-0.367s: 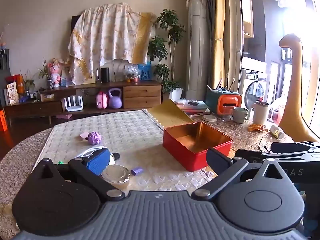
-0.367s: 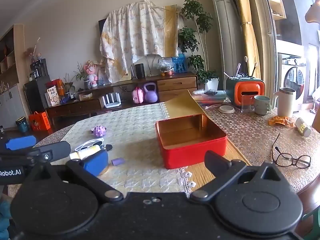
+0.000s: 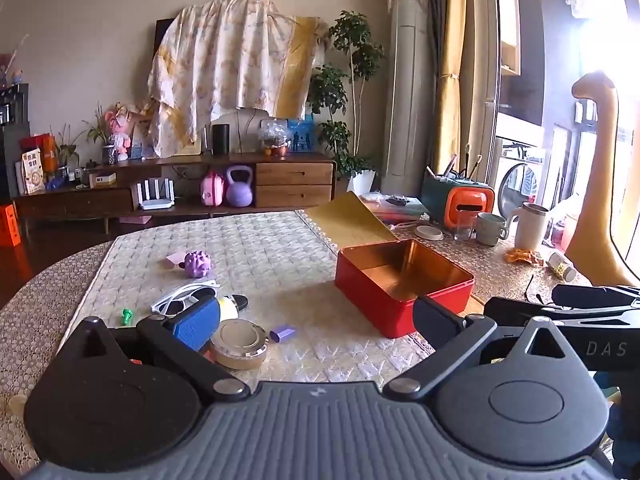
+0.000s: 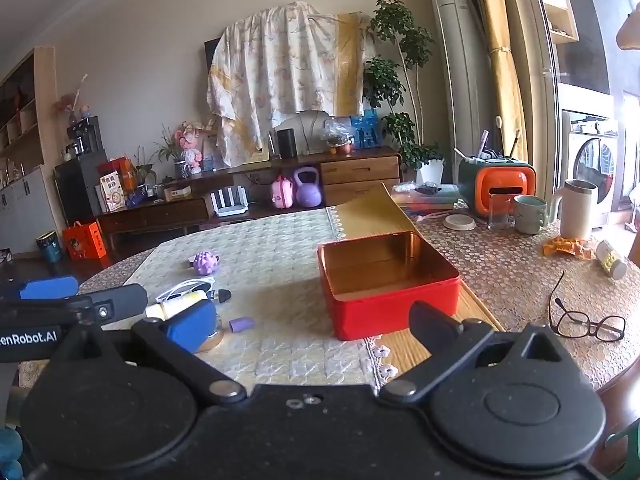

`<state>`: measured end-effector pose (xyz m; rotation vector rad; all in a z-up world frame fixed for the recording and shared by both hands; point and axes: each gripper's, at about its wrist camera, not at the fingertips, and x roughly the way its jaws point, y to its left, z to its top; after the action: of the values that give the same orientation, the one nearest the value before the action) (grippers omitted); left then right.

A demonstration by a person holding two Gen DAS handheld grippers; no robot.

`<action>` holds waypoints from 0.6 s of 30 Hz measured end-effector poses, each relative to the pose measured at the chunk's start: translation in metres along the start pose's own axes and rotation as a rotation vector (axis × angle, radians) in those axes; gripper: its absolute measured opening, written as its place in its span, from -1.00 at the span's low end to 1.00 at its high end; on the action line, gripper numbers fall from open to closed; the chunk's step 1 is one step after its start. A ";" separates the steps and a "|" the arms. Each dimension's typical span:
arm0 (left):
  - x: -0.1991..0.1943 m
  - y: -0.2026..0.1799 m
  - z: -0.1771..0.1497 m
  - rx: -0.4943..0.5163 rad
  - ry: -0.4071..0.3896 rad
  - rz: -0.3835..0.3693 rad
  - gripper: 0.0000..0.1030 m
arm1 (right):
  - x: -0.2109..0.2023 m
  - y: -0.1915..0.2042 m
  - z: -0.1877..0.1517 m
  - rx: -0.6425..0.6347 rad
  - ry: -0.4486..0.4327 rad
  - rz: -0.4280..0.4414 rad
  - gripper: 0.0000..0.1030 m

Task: Organize rigid objects
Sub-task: 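Move both tools toward the cluster of small items on the table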

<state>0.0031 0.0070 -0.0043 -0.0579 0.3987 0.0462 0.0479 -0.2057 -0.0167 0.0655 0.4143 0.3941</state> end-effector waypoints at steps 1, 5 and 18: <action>0.001 0.000 0.000 0.000 0.001 0.003 1.00 | 0.003 0.000 0.001 -0.001 0.000 0.001 1.00; 0.002 0.000 -0.001 0.003 0.002 0.013 1.00 | 0.000 -0.004 -0.003 -0.006 -0.006 0.012 1.00; 0.001 0.002 -0.001 -0.005 0.003 0.020 1.00 | 0.001 -0.002 -0.003 -0.019 0.000 0.018 1.00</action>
<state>0.0033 0.0093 -0.0057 -0.0594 0.4024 0.0666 0.0483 -0.2068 -0.0205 0.0510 0.4098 0.4159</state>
